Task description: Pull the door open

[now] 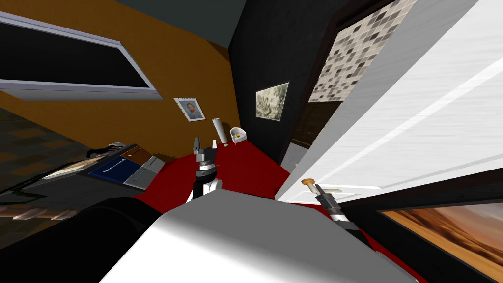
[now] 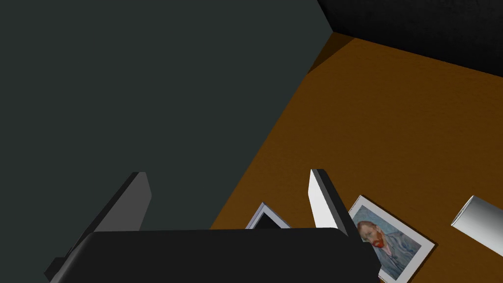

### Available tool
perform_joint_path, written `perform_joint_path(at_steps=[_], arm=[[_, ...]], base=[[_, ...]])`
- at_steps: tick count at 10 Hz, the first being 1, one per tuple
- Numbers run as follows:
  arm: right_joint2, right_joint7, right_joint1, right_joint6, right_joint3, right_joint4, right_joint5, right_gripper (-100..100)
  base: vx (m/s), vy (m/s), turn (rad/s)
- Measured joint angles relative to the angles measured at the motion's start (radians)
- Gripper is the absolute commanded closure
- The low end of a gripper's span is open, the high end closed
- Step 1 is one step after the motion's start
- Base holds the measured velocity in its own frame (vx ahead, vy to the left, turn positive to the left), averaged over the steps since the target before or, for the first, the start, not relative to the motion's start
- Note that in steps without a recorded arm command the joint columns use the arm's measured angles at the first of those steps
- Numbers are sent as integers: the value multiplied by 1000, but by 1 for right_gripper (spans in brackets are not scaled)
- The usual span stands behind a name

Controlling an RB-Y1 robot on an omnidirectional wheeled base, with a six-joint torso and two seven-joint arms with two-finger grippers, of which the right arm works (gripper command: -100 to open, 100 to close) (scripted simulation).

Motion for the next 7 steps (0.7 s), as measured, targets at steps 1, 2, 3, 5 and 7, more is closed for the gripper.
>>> perform_joint_path(at_steps=[1, 2, 3, 5, 7], arm=[[-4, -3, 2, 12, -10, -18, 13, 100], [1, -8, -8, 20, -18, -19, 31, 100], [9, -21, -22, 13, -23, 2, 53, 100], [16, -35, -31, 22, -43, -7, 95, 100], [25, -52, -46, 34, -64, -10, 143, 100]], base=[[-75, -18, -54], [-66, -11, -43], [-69, -23, -70], [-96, -19, -68], [-78, -34, -44]])
